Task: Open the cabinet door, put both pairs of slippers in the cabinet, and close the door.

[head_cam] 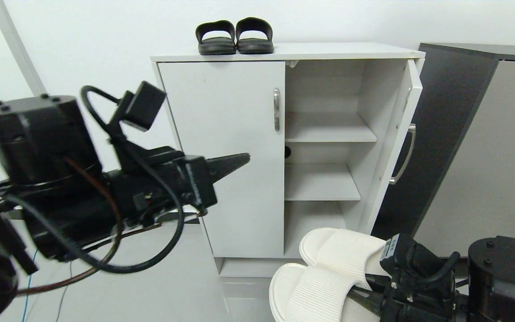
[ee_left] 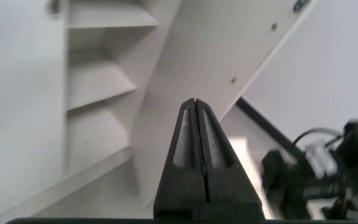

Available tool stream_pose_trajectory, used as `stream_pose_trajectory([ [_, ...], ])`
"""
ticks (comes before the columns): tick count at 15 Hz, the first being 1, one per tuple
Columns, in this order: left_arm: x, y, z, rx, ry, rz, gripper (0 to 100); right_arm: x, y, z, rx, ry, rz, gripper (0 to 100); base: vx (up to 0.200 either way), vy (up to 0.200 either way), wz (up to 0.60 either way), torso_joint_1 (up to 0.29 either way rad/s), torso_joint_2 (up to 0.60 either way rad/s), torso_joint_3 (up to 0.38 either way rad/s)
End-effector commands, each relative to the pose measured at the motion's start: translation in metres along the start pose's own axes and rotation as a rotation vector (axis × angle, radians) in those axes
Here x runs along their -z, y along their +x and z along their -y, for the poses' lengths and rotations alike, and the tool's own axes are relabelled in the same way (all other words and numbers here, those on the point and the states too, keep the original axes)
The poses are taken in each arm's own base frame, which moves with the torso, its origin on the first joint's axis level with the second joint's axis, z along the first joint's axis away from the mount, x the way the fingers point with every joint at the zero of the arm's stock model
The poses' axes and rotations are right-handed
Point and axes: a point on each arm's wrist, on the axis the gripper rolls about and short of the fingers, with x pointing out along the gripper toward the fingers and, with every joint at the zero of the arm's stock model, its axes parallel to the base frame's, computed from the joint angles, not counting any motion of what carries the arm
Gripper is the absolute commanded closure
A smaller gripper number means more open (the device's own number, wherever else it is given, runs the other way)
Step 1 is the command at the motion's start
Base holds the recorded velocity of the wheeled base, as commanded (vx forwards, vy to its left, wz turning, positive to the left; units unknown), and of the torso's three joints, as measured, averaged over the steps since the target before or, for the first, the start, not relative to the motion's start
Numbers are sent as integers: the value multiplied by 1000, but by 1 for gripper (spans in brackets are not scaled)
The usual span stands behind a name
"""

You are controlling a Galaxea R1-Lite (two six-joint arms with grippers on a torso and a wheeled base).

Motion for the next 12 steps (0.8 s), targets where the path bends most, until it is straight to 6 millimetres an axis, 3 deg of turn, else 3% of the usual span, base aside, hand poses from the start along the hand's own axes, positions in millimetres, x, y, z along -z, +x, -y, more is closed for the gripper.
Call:
stream_pose_trajectory([
  [1, 21, -88, 14, -97, 71, 58, 100, 0, 0, 0, -1, 0, 1, 100, 0, 0, 0, 0, 0, 0],
  [2, 29, -103, 16, -136, 81, 61, 100, 0, 0, 0, 0, 0, 3, 100, 0, 0, 0, 0, 0, 0],
  [3, 46, -133, 13, -306, 111, 57, 100, 0, 0, 0, 0, 0, 3, 100, 0, 0, 0, 0, 0, 0],
  [7, 87, -208, 12, -718, 198, 114, 100, 0, -1, 0, -1, -1, 1, 100, 0, 0, 0, 0, 0, 0],
  [9, 120, -230, 15, -843, 195, 109, 100, 0, -1, 0, 0, 0, 4, 100, 0, 0, 0, 0, 0, 0],
  [12, 161, -246, 17, -921, 200, 146, 100, 0, -2, 0, 1, 1, 3, 100, 0, 0, 0, 0, 0, 0],
])
